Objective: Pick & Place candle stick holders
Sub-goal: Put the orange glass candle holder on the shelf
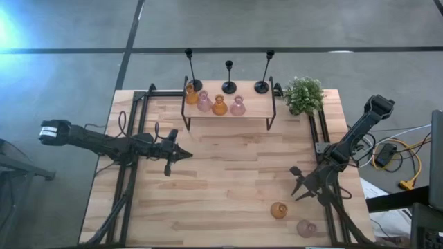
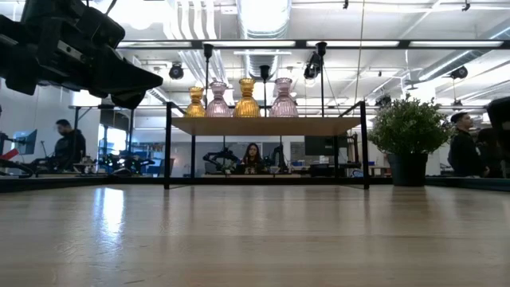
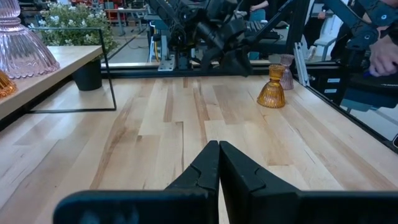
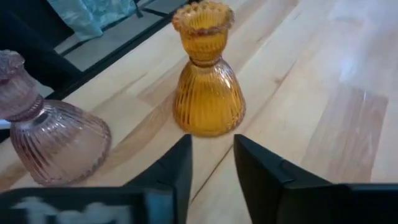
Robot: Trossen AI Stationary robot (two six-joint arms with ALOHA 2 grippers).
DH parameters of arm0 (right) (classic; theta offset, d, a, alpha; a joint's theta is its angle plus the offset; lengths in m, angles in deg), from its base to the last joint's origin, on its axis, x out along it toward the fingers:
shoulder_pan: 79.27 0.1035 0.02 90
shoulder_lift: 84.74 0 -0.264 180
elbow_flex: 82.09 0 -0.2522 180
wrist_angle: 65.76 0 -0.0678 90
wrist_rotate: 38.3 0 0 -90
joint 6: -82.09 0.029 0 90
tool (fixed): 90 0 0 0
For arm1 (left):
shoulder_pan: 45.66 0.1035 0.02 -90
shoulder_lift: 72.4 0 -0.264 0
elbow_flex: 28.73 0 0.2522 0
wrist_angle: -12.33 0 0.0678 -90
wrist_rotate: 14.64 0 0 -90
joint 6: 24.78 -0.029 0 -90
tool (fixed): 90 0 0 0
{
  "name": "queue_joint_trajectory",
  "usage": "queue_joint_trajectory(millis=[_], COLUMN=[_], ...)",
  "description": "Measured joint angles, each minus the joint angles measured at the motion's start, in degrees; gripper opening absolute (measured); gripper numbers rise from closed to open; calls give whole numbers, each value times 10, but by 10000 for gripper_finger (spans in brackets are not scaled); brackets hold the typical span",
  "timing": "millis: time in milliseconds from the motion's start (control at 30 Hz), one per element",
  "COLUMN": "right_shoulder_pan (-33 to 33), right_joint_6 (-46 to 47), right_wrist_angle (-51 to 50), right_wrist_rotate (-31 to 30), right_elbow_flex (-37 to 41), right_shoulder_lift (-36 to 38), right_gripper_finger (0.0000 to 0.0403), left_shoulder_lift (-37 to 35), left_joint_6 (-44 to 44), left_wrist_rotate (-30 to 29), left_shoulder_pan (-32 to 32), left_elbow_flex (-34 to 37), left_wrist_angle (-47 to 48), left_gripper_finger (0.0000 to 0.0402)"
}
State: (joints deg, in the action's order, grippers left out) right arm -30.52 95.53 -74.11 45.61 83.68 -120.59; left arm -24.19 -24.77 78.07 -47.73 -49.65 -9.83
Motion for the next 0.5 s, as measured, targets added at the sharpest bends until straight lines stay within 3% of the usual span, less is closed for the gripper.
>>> queue_joint_trajectory(millis=[267, 500], right_shoulder_pan=[0, -1], right_joint_6=[-2, -26], right_wrist_angle=[23, 21], right_wrist_rotate=[-19, -30], right_elbow_flex=[0, -4], right_shoulder_lift=[0, 0], right_gripper_finger=[190, 207], left_shoulder_lift=[0, 0], left_joint_6=[0, 0], left_wrist_rotate=[0, 0], left_shoulder_pan=[0, 0], left_elbow_flex=[0, 0], left_wrist_angle=[0, 0], left_gripper_finger=[12, 12])
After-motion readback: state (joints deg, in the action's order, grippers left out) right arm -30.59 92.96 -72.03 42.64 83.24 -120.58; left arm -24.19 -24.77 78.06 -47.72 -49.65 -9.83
